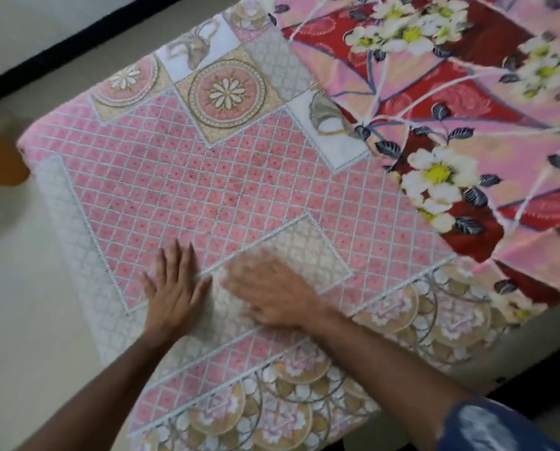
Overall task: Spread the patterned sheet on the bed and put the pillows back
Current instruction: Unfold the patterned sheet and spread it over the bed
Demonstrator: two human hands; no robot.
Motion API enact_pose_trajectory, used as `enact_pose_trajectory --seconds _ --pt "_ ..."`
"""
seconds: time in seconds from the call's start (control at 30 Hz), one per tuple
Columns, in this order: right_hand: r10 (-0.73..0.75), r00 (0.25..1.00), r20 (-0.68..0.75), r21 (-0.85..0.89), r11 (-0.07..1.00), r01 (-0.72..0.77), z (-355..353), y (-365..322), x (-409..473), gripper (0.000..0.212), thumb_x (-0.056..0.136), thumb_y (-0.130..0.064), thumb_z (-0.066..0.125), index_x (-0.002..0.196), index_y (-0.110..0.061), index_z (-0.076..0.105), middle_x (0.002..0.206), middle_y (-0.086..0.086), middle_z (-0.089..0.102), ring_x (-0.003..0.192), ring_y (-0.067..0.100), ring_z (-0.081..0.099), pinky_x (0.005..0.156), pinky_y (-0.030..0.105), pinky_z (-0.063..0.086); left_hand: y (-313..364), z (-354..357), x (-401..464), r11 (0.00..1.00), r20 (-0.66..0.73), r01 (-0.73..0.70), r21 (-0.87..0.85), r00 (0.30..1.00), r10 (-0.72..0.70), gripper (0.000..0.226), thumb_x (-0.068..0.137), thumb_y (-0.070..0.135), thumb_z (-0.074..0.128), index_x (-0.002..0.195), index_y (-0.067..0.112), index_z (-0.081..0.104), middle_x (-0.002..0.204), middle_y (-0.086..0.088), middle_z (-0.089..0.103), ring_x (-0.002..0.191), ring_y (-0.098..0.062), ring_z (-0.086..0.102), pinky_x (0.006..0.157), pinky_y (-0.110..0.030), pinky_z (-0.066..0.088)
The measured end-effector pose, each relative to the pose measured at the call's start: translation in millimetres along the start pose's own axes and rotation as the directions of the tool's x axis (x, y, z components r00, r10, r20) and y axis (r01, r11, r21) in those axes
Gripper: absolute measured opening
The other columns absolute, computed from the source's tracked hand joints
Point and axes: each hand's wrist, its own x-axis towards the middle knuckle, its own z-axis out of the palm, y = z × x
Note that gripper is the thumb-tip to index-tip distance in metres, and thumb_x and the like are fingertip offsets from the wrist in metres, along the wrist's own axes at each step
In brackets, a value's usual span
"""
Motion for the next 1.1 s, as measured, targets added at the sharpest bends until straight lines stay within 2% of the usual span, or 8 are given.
enact_pose_trajectory --seconds 0.2,0.43,0.57,0.67,0.73,0.87,1.03,1.1 --pt "0.212 0.972 -0.097 -0.076 0.973 -0.22 -40 135 22 0.072 0.102 -0.067 0.024 0.161 -0.032 0.004 0.17 -0.001 -0.005 0.157 0.022 -0.002 0.123 0.048 -0.012 33 -4 32 1.0 0.012 0.025 -0.018 1.0 -0.025 0.078 0.093 0.072 0.013 0.156 0.041 -0.021 0.162 0.012 -0.036 0.149 -0.018 -0.035 0.115 -0.071 -0.013" --pt "0.719 0.659 -0.222 -0.005 0.675 -0.738 -69 274 -54 0.077 0.1 -0.069 0.017 0.162 -0.024 0.008 0.17 0.005 0.008 0.157 0.026 0.005 0.124 0.059 0.008 62 -25 83 1.0 0.002 -0.023 0.012 1.0 0.023 0.081 0.091 0.077 0.019 0.155 0.045 -0.018 0.161 0.01 -0.036 0.148 -0.02 -0.035 0.114 -0.07 -0.013" --pt "0.627 0.745 -0.227 0.014 0.767 -0.641 -65 237 -81 0.072 0.105 -0.048 0.032 0.162 -0.016 0.0 0.17 0.005 -0.005 0.157 0.021 -0.007 0.124 0.058 0.007 88 -37 130 0.997 -0.028 -0.065 0.05 0.997 0.066 0.083 0.089 0.082 0.018 0.155 0.047 -0.017 0.165 0.005 -0.031 0.151 -0.027 -0.029 0.114 -0.073 -0.008" --pt "0.283 0.957 -0.06 -0.024 0.958 -0.285 -41 183 -113 0.07 0.106 -0.049 0.033 0.162 -0.021 0.001 0.17 0.002 -0.006 0.157 0.019 -0.01 0.126 0.054 0.002 123 -42 171 0.99 -0.069 -0.104 0.093 0.991 0.11 0.087 0.09 0.084 0.021 0.157 0.042 -0.014 0.168 0.0 -0.023 0.153 -0.03 -0.023 0.114 -0.073 -0.007" --pt "0.148 0.988 -0.044 -0.158 0.976 -0.153 -23 180 -137 0.071 0.106 -0.054 0.032 0.162 -0.018 0.007 0.17 0.007 0.0 0.157 0.025 -0.002 0.126 0.056 0.005 148 -45 197 0.985 -0.093 -0.126 0.116 0.986 0.138 0.094 0.09 0.083 0.026 0.16 0.033 -0.011 0.169 -0.004 -0.017 0.155 -0.031 -0.017 0.115 -0.072 -0.005" --pt "0.473 0.865 -0.165 -0.104 0.864 -0.492 -20 199 -186 0.072 0.105 -0.054 0.035 0.162 -0.015 0.013 0.17 0.007 0.006 0.157 0.025 0.005 0.122 0.056 0.017 209 -40 224 0.948 -0.086 -0.259 0.183 0.957 0.278 0.106 0.085 0.087 0.022 0.161 0.017 -0.001 0.17 -0.011 -0.006 0.156 -0.035 -0.007 0.116 -0.073 0.0" --pt "0.584 0.778 -0.232 0.016 0.802 -0.597 -19 190 -222 0.07 0.105 -0.044 0.04 0.161 -0.012 0.014 0.17 0.007 0.007 0.157 0.022 0.004 0.123 0.058 0.013 298 -1 174 0.836 0.002 -0.488 0.25 0.864 0.504 0.099 0.092 0.08 0.015 0.161 0.012 -0.002 0.168 -0.02 -0.007 0.155 -0.04 -0.007 0.116 -0.074 0.004" --pt "0.704 0.637 -0.312 0.217 0.706 -0.674 -17 186 -240 0.065 0.106 -0.034 0.045 0.16 -0.01 0.02 0.17 0.007 0.011 0.157 0.02 0.007 0.123 0.059 0.014 325 21 138 0.768 0.04 -0.578 0.277 0.805 0.592 0.097 0.094 0.079 0.011 0.161 0.012 -0.006 0.168 -0.019 -0.012 0.155 -0.038 -0.011 0.117 -0.071 0.005"
